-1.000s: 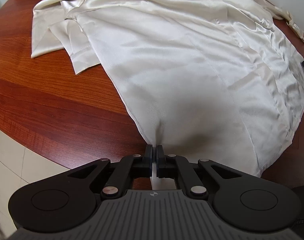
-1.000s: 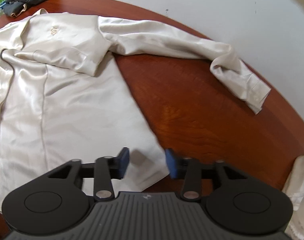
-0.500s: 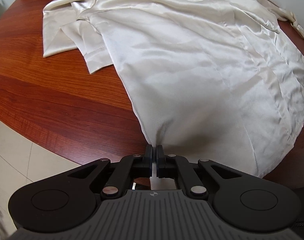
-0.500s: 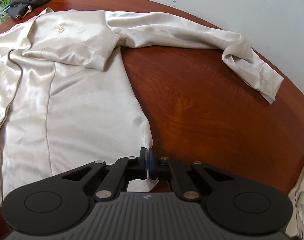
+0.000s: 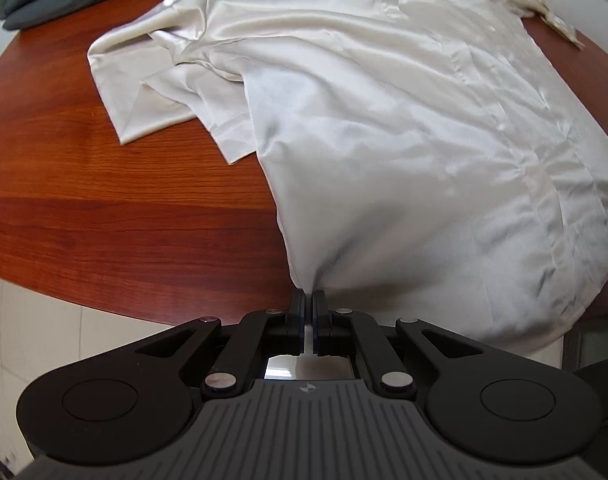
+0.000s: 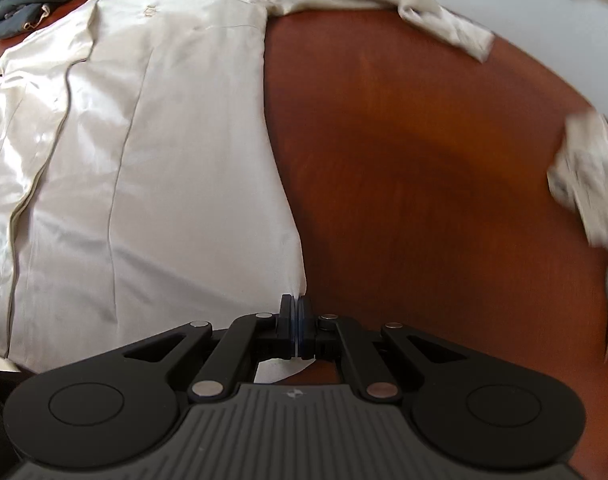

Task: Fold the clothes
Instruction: 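Grasp the shirt hem with the left gripper while the right gripper grasps the hem, then lift the hem with both grippers, flip the shirt over, and open both, then reach the right gripper to the shirt sleeve cuff and grasp it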

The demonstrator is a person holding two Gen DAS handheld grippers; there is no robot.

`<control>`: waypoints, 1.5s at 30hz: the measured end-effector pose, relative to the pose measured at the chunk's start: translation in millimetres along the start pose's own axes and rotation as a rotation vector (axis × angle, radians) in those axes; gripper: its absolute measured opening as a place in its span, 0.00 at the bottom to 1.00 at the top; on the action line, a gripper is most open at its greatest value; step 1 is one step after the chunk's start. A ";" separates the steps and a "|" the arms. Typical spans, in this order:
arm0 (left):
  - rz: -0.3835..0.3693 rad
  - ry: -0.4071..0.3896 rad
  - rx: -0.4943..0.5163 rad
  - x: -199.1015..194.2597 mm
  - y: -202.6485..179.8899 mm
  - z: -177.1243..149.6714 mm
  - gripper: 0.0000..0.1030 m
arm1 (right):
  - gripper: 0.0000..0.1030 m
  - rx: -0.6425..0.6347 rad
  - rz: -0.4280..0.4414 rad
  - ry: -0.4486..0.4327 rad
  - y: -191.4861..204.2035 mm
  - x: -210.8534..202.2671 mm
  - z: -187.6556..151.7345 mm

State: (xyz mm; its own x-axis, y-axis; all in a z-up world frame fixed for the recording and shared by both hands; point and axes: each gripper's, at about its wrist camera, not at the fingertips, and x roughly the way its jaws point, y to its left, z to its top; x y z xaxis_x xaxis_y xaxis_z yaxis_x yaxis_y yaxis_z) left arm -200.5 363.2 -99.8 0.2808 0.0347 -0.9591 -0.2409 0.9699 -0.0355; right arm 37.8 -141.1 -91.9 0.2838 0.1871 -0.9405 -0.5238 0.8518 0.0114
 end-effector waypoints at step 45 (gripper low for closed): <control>0.094 -0.101 -0.062 -19.6 26.4 84.0 0.29 | 0.23 -0.001 -0.011 -0.156 18.8 -38.8 73.5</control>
State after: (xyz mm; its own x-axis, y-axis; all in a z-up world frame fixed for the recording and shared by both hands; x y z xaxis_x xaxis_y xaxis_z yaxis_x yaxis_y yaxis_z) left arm -134.4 408.4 -58.4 0.3459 0.1523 -0.9258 -0.3267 0.9446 0.0333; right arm 76.0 -96.3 -30.2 0.4106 0.2513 -0.8765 -0.5205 0.8538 0.0009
